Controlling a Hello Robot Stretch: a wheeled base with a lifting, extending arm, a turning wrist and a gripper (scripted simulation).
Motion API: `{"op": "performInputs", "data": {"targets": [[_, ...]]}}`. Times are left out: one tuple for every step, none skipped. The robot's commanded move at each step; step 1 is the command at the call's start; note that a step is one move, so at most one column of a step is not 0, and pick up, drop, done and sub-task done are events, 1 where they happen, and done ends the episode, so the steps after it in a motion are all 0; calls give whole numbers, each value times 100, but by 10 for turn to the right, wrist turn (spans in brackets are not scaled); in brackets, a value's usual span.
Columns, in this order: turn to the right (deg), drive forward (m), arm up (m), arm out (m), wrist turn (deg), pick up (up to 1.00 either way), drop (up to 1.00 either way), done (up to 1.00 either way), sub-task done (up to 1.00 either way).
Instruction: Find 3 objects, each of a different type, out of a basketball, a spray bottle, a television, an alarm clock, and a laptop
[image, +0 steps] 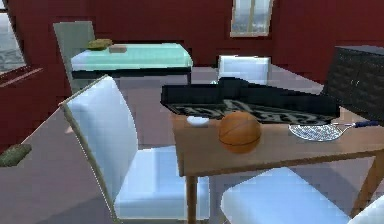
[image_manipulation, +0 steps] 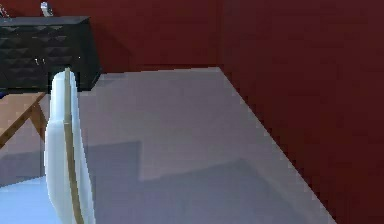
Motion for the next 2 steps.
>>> {"op": "performInputs", "data": {"targets": [[120,0,0,0,0,0,0,0,0],[0,0,0,0,0,0,0,100,0]]}}
